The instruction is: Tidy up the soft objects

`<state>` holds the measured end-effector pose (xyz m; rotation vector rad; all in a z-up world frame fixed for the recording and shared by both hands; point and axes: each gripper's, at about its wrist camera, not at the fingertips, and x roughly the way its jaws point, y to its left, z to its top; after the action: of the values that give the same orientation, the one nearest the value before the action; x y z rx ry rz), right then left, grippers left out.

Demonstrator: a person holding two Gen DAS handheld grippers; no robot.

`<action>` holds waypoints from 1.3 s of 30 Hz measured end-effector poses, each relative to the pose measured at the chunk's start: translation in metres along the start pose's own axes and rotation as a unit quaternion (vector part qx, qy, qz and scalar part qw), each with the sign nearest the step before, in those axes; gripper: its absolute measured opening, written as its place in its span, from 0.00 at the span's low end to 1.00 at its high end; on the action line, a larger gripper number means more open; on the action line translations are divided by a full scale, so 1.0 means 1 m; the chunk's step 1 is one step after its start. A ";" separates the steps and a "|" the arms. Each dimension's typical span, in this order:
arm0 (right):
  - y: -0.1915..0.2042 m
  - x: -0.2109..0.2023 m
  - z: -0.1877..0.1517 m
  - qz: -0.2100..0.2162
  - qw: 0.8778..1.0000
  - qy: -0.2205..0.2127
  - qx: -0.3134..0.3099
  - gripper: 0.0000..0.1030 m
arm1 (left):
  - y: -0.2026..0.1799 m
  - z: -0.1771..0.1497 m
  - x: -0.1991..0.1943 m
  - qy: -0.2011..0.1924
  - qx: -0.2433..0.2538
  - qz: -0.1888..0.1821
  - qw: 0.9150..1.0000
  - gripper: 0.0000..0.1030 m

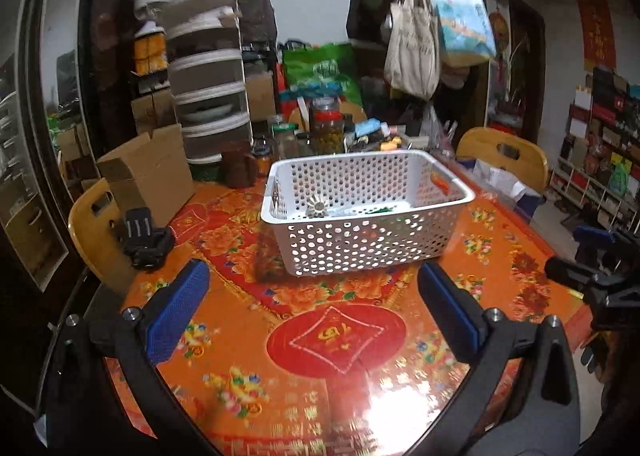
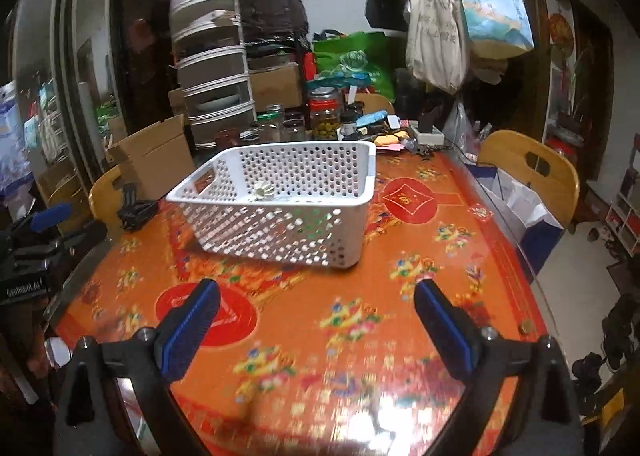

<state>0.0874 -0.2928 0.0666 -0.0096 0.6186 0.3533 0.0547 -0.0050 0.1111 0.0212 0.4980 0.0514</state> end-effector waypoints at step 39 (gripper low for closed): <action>0.045 -0.068 -0.041 0.002 0.998 -0.051 -0.023 0.95 | 0.001 -0.040 -0.076 -0.018 -0.023 -0.015 0.999 1.00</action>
<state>-0.0019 -0.2767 0.0764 -0.0344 0.5097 0.3701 -0.0312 -0.0083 0.1127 -0.0306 0.4608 0.0331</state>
